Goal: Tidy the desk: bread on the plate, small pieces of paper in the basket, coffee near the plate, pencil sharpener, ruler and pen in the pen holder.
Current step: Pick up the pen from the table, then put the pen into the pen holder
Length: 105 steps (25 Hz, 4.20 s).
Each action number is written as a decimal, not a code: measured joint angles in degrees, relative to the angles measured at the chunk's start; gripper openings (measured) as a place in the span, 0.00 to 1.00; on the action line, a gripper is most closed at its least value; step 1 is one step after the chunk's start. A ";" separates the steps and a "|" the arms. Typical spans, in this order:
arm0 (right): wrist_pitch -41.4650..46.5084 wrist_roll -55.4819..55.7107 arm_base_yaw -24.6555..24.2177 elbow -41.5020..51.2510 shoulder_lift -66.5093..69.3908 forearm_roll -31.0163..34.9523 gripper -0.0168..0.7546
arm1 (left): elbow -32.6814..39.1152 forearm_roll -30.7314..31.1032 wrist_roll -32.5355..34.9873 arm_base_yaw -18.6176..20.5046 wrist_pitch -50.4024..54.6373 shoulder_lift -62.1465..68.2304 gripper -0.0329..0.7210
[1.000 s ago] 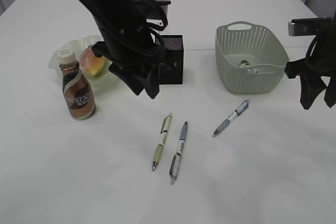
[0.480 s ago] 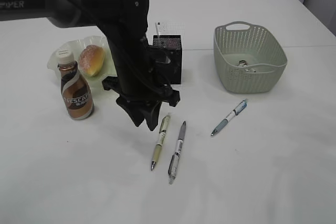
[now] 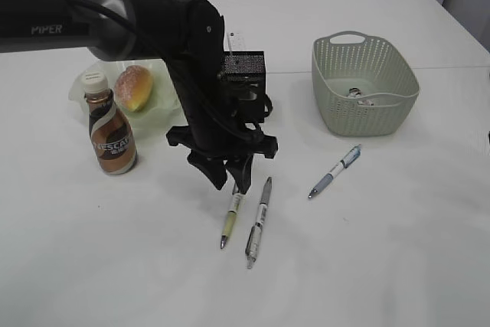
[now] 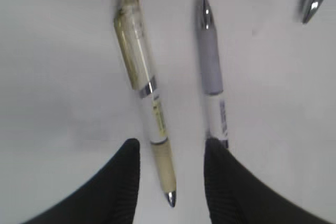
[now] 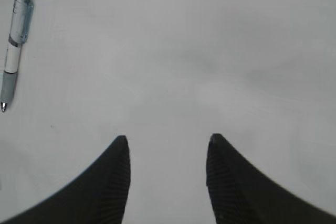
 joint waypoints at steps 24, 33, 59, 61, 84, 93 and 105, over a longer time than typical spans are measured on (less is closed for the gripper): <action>-0.03 -1.72 0.00 0.00 0.00 2.55 0.51 | -13.88 3.74 -4.49 0.00 6.20 10.99 0.44; -0.03 -2.00 0.00 0.00 0.00 2.55 0.51 | -14.02 3.87 -4.58 0.00 6.70 11.32 0.44; -0.03 -3.63 0.00 0.00 0.00 4.64 0.52 | -15.03 5.06 -4.71 -2.21 6.94 13.57 0.27; -0.03 -3.68 0.00 0.00 0.00 4.64 0.52 | -15.11 5.08 -4.71 -2.21 6.94 13.57 0.20; -0.13 -3.92 0.00 0.00 0.00 4.77 0.51 | -14.25 10.21 -3.43 -2.25 6.94 9.78 0.14; -0.13 -3.98 0.00 0.00 0.00 4.96 0.51 | -14.25 12.17 -3.55 -2.25 5.71 3.72 0.14; -0.13 -4.19 0.00 0.00 0.00 4.99 0.51 | -13.73 21.47 -6.94 -2.25 -16.42 -3.42 0.14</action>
